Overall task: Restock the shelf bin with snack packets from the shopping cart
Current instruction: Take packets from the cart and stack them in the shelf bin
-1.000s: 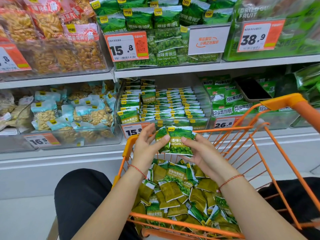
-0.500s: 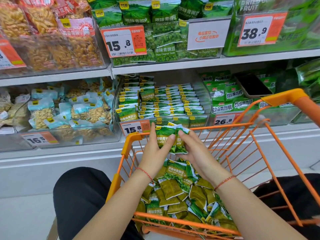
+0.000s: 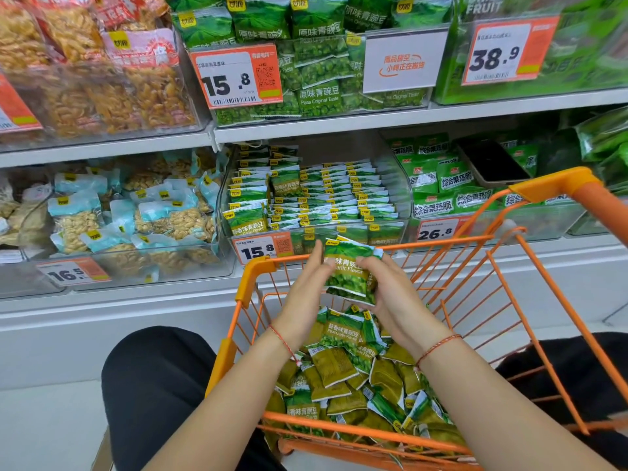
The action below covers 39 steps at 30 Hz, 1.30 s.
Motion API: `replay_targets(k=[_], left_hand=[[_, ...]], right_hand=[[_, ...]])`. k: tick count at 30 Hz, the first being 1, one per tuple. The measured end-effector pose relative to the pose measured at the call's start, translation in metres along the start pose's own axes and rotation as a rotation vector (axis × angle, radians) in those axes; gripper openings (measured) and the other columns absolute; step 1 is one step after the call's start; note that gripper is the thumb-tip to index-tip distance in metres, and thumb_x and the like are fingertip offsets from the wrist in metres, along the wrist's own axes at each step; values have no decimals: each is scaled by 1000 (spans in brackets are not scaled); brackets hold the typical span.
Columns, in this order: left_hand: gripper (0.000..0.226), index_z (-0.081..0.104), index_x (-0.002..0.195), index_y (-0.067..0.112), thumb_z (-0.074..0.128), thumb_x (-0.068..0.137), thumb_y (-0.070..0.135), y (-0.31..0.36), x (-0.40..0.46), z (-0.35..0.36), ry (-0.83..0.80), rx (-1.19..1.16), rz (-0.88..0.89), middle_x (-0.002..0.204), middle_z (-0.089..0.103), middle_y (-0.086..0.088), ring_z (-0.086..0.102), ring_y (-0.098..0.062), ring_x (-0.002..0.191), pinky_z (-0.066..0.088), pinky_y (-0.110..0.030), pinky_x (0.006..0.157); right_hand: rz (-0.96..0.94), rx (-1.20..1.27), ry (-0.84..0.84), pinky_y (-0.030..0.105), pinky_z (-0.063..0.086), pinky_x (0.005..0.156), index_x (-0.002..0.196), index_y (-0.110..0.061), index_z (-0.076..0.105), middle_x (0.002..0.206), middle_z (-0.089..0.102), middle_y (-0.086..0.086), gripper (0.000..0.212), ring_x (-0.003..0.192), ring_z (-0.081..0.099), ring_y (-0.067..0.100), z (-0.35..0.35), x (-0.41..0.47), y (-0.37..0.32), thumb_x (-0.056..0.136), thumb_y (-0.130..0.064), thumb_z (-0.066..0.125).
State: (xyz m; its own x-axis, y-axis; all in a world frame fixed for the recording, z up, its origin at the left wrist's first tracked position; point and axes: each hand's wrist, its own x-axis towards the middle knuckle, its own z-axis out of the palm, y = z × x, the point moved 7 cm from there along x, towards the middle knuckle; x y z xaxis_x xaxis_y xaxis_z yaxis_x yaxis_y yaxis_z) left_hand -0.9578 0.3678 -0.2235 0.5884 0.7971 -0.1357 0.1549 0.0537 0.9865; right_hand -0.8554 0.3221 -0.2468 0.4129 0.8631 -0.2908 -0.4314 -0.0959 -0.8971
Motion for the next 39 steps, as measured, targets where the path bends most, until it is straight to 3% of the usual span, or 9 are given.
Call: replay_targets(k=[3,8,12,16,21,26,33,36,39], left_hand=[[56,21,150,21,35,99,40,2,-3,-2,6,110,-5,154,27,6,22,-10,142,18,-18,102],[61,11,152,17,27,100,46,-9,-4,7,-56,252,-2,158,15,3,14,-12,144,14,-23,112],[35,43,131,27,29,102,40,-13,-3,13,-86,336,29,130,50,9,46,5,111,32,1,89],[43,50,121,4,45,98,40,-9,1,5,-5,305,30,118,53,-21,55,-28,109,48,-43,95],[23,41,114,25,54,94,25,-9,2,-1,-52,167,-51,110,45,17,46,4,100,41,-1,74],[57,49,124,1,65,86,39,2,2,-9,15,157,-8,127,54,-12,53,-25,113,45,-35,93],[54,34,139,1,57,92,15,-1,6,-19,77,90,45,124,36,4,40,-4,108,36,-18,86],[22,46,112,13,56,93,9,-8,8,-18,62,68,13,117,49,6,48,0,100,43,-8,77],[25,42,97,27,52,94,5,-7,6,-17,88,11,18,94,42,15,45,3,87,41,0,70]], right_hand=[[-45,-39,-23,48,40,98,129,-28,36,151,33,4,90,137,35,26,2,-1,-3,50,-56,70],[-99,-162,15,38,15,115,152,-20,3,159,10,-2,86,145,14,17,4,-8,-6,90,-47,55],[-117,-260,39,33,17,113,152,-16,3,159,11,1,76,145,15,17,1,-10,-10,96,-43,47],[-123,-266,50,35,21,111,152,-17,6,158,14,1,74,144,18,19,1,-12,-14,96,-43,47],[-118,-212,41,35,23,110,152,-17,10,157,17,2,75,143,20,19,2,-12,-14,94,-40,52],[-71,-93,6,50,26,112,150,-14,21,155,28,3,117,139,31,21,3,-9,-9,58,-56,80],[-142,-245,-44,51,36,109,141,-11,37,142,48,10,122,131,45,25,1,-7,-12,42,-61,87],[-210,-373,-17,46,32,112,144,-10,33,148,40,6,110,137,36,20,6,-14,-20,58,-60,80],[-241,-453,10,44,32,112,145,-9,32,147,40,3,100,137,36,19,6,-15,-21,67,-56,75]])
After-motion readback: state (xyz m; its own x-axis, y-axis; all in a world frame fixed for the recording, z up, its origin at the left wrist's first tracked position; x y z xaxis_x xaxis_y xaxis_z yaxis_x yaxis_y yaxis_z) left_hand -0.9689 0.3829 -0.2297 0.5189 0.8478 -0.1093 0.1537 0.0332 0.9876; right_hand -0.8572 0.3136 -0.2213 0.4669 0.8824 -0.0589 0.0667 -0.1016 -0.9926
